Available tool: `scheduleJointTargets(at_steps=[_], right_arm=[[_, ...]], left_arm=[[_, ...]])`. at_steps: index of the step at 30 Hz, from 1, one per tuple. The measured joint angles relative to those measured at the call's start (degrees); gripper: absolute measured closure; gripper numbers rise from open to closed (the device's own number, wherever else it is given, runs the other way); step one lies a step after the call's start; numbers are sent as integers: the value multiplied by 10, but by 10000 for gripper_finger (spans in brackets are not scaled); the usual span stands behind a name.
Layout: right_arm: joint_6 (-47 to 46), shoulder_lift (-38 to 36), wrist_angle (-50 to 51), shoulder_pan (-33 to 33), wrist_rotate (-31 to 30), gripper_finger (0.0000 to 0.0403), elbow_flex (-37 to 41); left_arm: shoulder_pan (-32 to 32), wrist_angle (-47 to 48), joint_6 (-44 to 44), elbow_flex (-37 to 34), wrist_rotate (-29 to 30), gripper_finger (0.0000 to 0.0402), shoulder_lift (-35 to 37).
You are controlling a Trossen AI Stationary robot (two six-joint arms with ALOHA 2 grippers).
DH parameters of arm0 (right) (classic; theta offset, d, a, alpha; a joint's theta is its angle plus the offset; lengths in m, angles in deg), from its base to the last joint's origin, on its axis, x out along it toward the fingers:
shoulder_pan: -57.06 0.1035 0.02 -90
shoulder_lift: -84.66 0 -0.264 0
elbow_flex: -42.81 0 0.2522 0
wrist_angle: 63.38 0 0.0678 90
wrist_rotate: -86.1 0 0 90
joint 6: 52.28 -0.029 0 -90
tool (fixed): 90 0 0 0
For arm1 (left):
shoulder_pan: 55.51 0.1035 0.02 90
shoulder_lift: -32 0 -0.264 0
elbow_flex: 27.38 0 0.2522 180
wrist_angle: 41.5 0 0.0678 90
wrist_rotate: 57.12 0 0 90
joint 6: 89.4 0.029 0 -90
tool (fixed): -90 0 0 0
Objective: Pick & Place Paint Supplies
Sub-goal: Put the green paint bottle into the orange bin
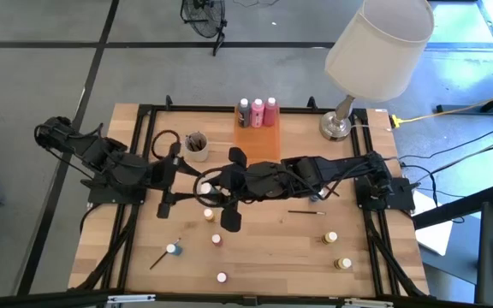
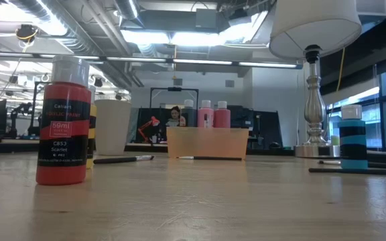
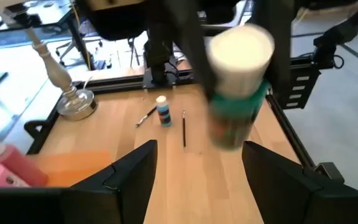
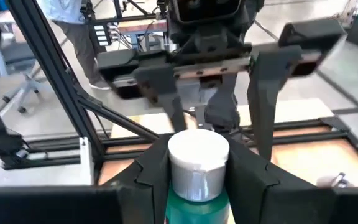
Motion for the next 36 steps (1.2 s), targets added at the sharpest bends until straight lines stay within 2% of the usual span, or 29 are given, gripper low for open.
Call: scheduleJointTargets(at_steps=[5,10,14,16,19,22,27,36], right_arm=[[-42,-7,8,17,-42,282,0],[-56,-49,28,46,-150,282,0],[-70,-90,69,85,-265,282,0],[-71,-106,87,111,-341,282,0],[-92,-111,102,142,-467,282,-1],[-138,-105,130,161,-542,282,0],[-288,-102,201,164,-572,282,39],[-487,-100,196,111,-585,282,175]], left_arm=[[0,49,-44,0,2,171,36],[0,91,-117,0,13,172,80],[0,116,-132,0,12,171,111],[0,130,-134,0,9,172,123],[0,155,-135,0,7,173,138],[0,182,-135,0,-1,172,146],[0,225,-149,0,-42,172,155],[0,288,-149,0,-61,172,162]])
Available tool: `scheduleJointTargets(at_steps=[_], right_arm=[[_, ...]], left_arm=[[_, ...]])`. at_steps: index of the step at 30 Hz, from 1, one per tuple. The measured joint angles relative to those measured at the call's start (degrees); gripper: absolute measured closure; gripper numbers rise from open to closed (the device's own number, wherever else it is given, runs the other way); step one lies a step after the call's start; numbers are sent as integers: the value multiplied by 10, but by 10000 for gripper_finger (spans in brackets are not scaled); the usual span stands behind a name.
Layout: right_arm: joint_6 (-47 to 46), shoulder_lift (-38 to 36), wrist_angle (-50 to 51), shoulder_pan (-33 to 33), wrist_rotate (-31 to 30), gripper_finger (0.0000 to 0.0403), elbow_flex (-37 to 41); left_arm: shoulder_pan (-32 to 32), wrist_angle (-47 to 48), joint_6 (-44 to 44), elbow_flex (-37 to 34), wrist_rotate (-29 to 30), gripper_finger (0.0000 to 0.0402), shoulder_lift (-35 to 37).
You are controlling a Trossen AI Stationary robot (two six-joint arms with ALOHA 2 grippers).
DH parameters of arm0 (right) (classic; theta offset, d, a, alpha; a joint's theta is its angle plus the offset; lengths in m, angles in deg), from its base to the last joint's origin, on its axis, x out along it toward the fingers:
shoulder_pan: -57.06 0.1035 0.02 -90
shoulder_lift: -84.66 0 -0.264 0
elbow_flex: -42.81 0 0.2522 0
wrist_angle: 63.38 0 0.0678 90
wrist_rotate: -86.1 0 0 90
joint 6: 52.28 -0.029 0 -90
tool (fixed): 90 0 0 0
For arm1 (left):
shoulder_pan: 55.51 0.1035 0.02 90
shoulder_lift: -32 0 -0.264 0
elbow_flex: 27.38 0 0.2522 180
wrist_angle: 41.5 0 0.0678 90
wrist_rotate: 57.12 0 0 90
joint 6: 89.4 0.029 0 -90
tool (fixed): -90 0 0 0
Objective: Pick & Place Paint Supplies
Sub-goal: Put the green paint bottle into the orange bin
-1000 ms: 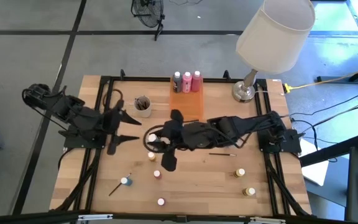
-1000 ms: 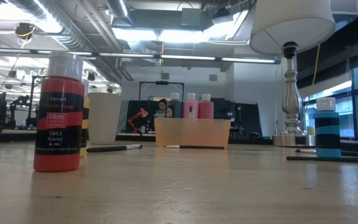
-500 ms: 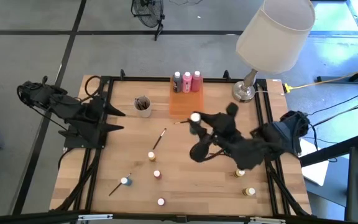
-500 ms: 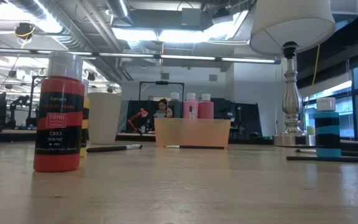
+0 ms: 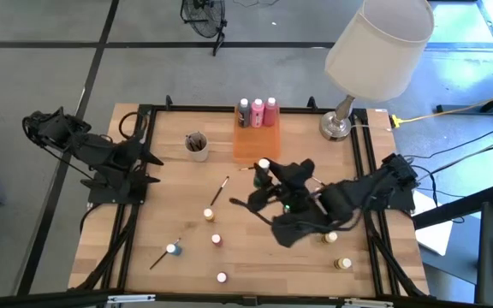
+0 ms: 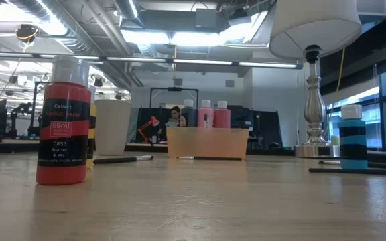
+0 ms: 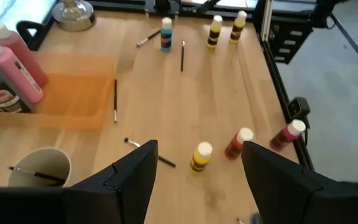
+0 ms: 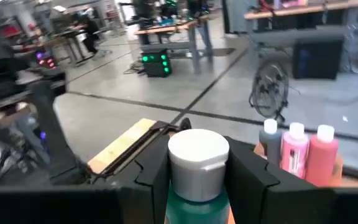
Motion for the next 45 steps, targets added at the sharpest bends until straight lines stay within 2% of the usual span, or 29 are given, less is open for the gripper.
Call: scheduleJointTargets(at_steps=[3,6,10,14,20,25,30,33,39,45], right_arm=[[-38,0,-27,-22,23,282,35],[-24,0,-94,-45,69,282,72],[65,0,-220,-76,131,282,119],[160,0,-312,-111,218,282,139],[279,0,-355,-170,337,282,140],[404,-7,-438,-230,499,282,139],[479,-41,-454,-279,601,282,137],[516,-66,-443,-297,630,282,137],[559,-119,-354,-307,628,282,137],[526,-157,-185,-308,540,282,137]], left_arm=[[0,15,0,0,-20,174,2],[0,27,0,0,-32,175,4],[0,29,0,-7,-33,174,10],[0,29,-10,-18,-32,176,14],[0,25,-34,-22,-18,178,13],[0,25,-70,-22,-18,178,13],[0,25,-107,-22,6,179,11],[0,25,-128,-22,16,179,11],[0,25,-154,-22,48,179,11],[0,25,-154,-22,80,182,11]])
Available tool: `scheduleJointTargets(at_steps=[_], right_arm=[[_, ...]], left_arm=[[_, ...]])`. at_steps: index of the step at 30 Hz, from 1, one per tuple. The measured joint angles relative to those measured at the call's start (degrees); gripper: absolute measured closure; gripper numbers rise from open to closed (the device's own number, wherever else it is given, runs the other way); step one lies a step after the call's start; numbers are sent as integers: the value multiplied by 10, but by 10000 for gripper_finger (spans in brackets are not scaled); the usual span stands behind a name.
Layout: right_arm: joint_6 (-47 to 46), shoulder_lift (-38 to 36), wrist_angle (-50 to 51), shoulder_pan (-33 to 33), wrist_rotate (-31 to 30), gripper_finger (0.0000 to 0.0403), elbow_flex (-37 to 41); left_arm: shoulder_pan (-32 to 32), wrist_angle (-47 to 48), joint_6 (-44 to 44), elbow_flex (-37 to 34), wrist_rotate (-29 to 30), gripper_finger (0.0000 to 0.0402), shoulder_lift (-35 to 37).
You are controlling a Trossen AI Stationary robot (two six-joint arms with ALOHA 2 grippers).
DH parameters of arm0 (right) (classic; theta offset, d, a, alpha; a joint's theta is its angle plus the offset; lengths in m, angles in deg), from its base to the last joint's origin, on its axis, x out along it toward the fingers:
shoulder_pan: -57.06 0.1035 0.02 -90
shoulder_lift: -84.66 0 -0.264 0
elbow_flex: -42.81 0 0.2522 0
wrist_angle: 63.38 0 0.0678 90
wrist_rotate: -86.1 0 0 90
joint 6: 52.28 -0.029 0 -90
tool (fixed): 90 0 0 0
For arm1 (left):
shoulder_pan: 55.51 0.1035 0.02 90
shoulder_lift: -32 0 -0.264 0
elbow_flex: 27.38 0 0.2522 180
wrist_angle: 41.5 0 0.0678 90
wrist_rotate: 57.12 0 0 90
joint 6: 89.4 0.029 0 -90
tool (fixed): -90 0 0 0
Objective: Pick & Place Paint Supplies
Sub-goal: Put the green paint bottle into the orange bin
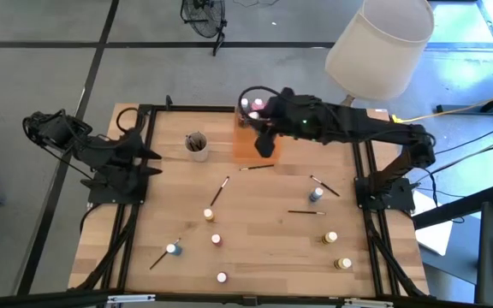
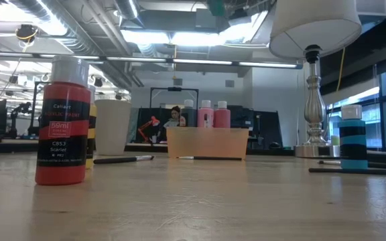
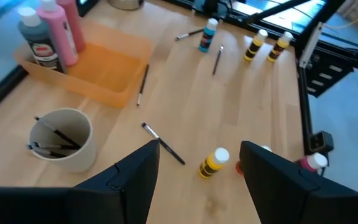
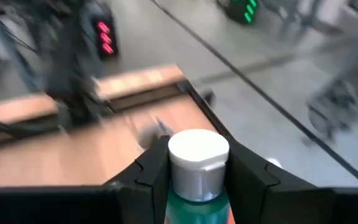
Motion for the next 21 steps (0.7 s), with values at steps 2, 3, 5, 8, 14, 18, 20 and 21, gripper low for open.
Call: scheduleJointTargets(at_steps=[2,3,5,8,14,18,20,21], right_arm=[[-14,-3,44,-1,-16,282,0],[-17,-3,63,-2,-18,282,0],[-27,-3,81,-9,-18,282,8],[-41,-4,73,-28,-7,282,54],[-52,-2,-69,-83,84,282,177],[-62,-2,-192,-116,136,282,261],[-68,-2,-248,-130,147,282,298],[-73,-2,-273,-136,153,282,316]], left_arm=[[0,0,0,0,12,182,0],[0,0,1,0,19,182,0],[0,0,11,0,35,182,0],[0,0,25,0,58,182,0],[0,0,40,0,95,182,0],[0,0,41,0,113,182,0],[0,0,41,0,120,182,0],[0,0,41,0,121,182,0]])
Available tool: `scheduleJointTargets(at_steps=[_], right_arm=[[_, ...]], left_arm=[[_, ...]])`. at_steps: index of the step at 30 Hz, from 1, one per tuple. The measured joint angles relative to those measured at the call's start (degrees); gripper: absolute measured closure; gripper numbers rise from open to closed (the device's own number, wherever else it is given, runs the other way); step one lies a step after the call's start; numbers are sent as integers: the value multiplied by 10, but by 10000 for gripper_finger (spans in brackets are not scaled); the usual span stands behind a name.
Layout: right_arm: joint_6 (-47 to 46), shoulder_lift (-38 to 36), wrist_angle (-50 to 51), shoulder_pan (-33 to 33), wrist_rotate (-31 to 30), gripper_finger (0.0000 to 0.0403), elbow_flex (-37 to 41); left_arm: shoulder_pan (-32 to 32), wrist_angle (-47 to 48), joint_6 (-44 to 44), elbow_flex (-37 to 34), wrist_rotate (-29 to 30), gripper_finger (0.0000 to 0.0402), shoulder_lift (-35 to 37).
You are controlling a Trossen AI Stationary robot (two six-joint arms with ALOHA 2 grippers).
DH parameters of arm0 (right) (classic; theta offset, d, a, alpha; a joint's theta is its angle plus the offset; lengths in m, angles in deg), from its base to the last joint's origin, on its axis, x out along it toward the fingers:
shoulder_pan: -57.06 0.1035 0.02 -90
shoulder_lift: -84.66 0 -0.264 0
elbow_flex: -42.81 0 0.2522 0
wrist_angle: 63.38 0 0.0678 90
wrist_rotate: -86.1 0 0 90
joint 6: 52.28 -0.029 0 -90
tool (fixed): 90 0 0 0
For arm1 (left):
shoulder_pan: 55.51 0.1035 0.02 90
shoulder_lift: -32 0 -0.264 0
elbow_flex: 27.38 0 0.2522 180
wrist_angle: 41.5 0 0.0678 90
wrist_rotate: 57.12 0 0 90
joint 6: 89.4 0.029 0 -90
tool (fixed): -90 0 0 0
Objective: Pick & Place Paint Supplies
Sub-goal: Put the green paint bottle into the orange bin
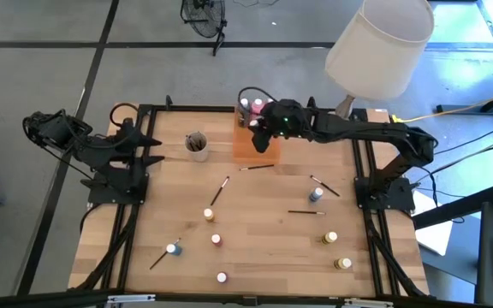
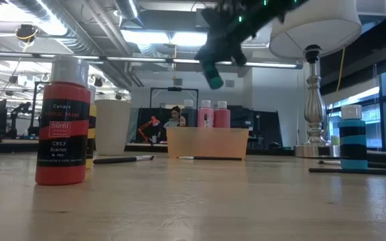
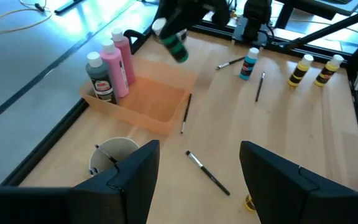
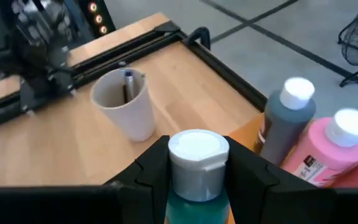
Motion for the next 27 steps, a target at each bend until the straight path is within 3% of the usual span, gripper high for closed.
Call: scheduleJointTargets(at_steps=[10,27], right_arm=[[-23,11,-265,-32,46,282,123],[-1,138,-373,-36,76,282,132]], left_arm=[[0,0,-21,0,14,182,0],[0,0,-95,0,38,182,1]])
